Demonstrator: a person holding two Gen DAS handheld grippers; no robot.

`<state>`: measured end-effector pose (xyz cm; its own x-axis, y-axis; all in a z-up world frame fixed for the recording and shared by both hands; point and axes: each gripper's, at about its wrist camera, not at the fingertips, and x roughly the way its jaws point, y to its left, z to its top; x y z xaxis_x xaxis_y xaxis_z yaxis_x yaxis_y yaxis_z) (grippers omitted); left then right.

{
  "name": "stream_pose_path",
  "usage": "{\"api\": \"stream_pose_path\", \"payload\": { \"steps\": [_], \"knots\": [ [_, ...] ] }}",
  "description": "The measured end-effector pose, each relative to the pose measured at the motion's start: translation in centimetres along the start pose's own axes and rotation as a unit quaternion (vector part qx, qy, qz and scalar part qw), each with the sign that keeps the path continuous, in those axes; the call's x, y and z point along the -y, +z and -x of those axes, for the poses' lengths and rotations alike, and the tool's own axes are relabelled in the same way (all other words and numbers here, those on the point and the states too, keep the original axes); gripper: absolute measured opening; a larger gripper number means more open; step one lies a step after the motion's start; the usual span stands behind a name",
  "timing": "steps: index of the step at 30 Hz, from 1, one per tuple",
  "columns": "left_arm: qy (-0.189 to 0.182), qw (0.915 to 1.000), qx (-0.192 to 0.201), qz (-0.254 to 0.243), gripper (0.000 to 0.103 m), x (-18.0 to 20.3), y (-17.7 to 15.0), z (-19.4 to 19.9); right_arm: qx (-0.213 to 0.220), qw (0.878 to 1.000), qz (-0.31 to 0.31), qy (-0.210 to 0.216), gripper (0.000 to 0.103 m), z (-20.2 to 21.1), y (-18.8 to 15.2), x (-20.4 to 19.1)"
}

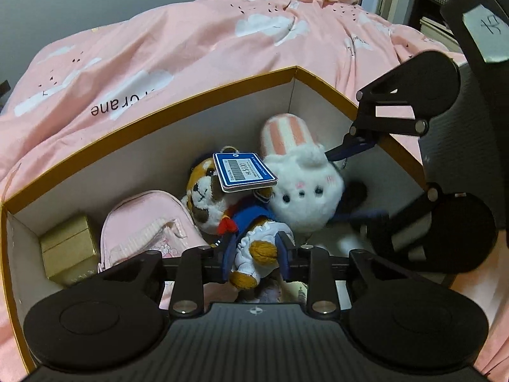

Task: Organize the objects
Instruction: 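Open both grippers to release the plushes inside the box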

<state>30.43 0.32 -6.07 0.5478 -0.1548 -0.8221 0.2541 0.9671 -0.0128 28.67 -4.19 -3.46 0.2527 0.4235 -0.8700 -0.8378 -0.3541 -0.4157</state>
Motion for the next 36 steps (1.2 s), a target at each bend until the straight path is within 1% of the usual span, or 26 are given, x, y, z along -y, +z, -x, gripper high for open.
{"api": "stream_pose_path", "payload": {
  "steps": [1,2,3,5,8,11,12,15,16,19,22,24,25,27,28,30,32,34,35,36],
  "knots": [
    [-0.001,1.0,0.0,0.0,0.034,0.0,0.0,0.0,0.002,1.0,0.0,0.001,0.045,0.2,-0.1,0.3],
    [-0.003,1.0,0.0,0.001,0.033,-0.1,0.0,0.0,0.008,1.0,-0.005,0.007,0.038,0.6,-0.1,0.7],
    [-0.004,1.0,0.0,0.004,0.033,-0.2,0.0,0.0,0.013,1.0,-0.007,0.011,0.034,0.9,-0.2,1.1],
    [-0.009,0.9999,-0.001,0.012,0.033,-0.4,0.0,0.1,0.019,1.0,-0.004,0.024,0.017,1.8,-0.2,1.9],
    [-0.012,0.9994,-0.005,0.032,0.033,-0.8,0.3,0.0,0.021,1.0,0.005,0.021,0.016,2.3,-0.1,2.9],
    [-0.004,0.9991,-0.007,0.041,0.033,-0.7,0.7,-0.2,0.025,1.0,0.0,0.017,0.016,1.9,0.3,3.5],
    [0.0,0.9991,-0.008,0.042,0.032,-0.6,0.8,-0.3,0.027,0.999,-0.003,0.019,0.016,1.9,0.1,2.7],
    [0.011,0.9987,-0.021,0.045,0.032,-0.3,1.2,-1.0,0.028,0.999,-0.012,0.028,0.015,1.1,0.2,2.5],
    [0.011,0.9983,-0.026,0.051,0.032,-0.4,1.3,-1.1,0.027,0.999,-0.013,0.027,0.015,1.0,0.0,2.0],
    [0.006,0.9981,-0.028,0.054,0.033,-0.4,1.2,-1.1,0.029,0.999,-0.023,0.029,0.015,1.2,-0.2,2.1],
    [0.008,0.9989,-0.007,0.045,0.035,-0.2,0.9,-0.3,0.04,0.997,-0.053,0.033,0.018,2.3,-0.6,2.7],
    [0.011,0.9987,0.011,0.048,0.035,-0.1,0.6,0.7,0.057,0.995,-0.074,0.04,0.02,3.7,-0.9,3.0],
    [0.01,0.9985,0.02,0.05,0.035,-0.1,0.5,1.3,0.065,0.993,-0.089,0.045,0.023,4.3,-1.1,3.1],
    [0.009,0.9979,0.037,0.052,0.036,0.2,0.3,2.8,0.084,0.988,-0.116,0.056,0.025,5.8,-1.8,3.3],
    [0.013,0.9976,0.045,0.052,0.037,0.4,0.3,3.6,0.094,0.985,-0.128,0.063,0.025,6.6,-2.0,3.1],
    [0.029,0.9967,0.058,0.048,0.038,1.2,0.1,5.0,0.112,0.98,-0.149,0.071,0.029,7.6,-2.7,3.1],
    [0.041,0.9954,0.067,0.053,0.04,1.9,-0.1,6.3,0.129,0.974,-0.172,0.074,0.039,9.2,-3.6,2.8],
    [0.047,0.9939,0.076,0.065,0.041,2.4,-0.2,7.4,0.142,0.969,-0.186,0.078,0.043,10.3,-4.3,2.5],
    [0.048,0.993,0.081,0.071,0.044,2.7,-0.3,8.0,0.149,0.966,-0.194,0.081,0.047,10.8,-4.7,2.4],
    [0.05,0.9922,0.086,0.076,0.045,3.0,-0.4,8.6,0.156,0.963,-0.202,0.082,0.05,11.3,-5.2,2.1]
  ]
}}
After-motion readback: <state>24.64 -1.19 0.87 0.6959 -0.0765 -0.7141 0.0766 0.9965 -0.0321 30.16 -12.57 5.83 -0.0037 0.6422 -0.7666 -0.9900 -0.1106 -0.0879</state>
